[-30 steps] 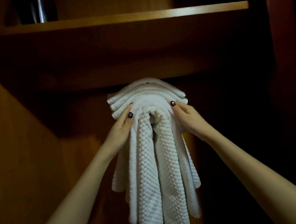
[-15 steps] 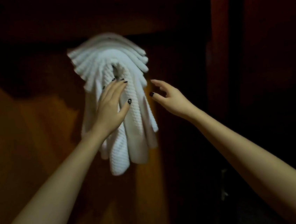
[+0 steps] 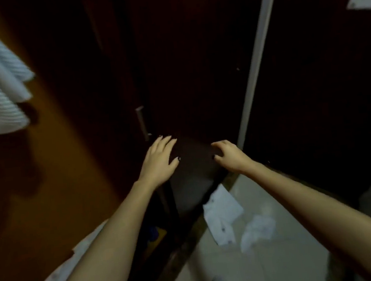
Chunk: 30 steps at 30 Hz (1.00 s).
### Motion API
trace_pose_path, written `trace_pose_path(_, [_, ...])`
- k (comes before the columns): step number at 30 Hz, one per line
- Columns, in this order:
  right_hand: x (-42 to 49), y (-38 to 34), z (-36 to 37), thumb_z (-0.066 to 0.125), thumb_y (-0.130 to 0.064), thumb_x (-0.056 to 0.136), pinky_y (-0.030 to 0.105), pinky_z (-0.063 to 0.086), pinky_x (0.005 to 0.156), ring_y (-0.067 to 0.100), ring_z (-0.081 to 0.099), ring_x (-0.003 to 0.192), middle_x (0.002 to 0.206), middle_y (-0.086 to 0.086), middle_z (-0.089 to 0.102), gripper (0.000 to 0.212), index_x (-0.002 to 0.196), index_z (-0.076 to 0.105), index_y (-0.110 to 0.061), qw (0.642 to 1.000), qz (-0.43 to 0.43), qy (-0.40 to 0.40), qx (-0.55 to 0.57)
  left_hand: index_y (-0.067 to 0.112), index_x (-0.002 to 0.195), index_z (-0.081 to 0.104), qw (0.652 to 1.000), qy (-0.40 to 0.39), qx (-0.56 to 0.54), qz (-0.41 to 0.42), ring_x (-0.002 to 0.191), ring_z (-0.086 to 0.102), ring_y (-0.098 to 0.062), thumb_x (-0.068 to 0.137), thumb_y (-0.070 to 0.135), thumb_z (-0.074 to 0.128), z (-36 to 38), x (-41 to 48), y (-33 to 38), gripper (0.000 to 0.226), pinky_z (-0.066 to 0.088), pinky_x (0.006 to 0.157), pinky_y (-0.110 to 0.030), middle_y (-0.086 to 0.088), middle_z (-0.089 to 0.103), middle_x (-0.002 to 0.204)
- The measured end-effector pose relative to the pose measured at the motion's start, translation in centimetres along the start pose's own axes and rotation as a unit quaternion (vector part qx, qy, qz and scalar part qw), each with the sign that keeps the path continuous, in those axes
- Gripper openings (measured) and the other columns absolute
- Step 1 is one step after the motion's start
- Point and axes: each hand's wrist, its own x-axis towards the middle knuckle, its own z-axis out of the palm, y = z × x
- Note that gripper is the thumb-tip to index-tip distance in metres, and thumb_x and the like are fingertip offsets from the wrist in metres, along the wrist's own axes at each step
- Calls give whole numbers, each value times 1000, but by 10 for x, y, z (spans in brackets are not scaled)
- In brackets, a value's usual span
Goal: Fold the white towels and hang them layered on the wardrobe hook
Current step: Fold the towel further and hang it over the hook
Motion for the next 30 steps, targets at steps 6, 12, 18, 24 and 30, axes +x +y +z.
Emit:
trace_pose_path(6, [-30,154,26,54,-21,98,40,34,110,33,39,137,150,18,40,55,149,37,-9,984,167,-51,12,18,152,29,986,-158,-35,47,150,9,-18,100,26,48,135,36,58,56,13,122,-39,-1,23,160])
trace_pose_path(12, [-27,298,44,56,-22,97,38,36,111,33,42,135,151,18,38,56,148,38,-9,952,288,-89,43,14,151,32,963,-244,-78,83,148,15,-22,99,21,49,265,97,118,55,15,120,-37,-5,28,158])
trace_pose_path(18, [7,421,74,56,-19,97,38,37,110,34,45,133,149,20,43,55,147,38,-4,925,346,-144,68,9,147,39,934,-338,-95,64,144,28,-27,98,18,56,404,149,150,53,15,116,-32,-12,37,153])
trace_pose_path(24, [61,532,144,54,-19,99,32,36,105,32,46,132,147,19,43,53,148,37,-5,903,382,-156,118,10,149,36,896,-431,-96,47,143,29,-27,100,21,53,560,181,147,53,24,115,-35,-11,38,152])
trace_pose_path(30, [115,644,267,53,-18,100,30,33,107,30,43,135,149,17,42,52,148,38,-8,896,398,-127,151,12,149,35,873,-477,-91,47,139,34,-29,100,25,51,736,190,118,53,33,110,-38,-12,40,150])
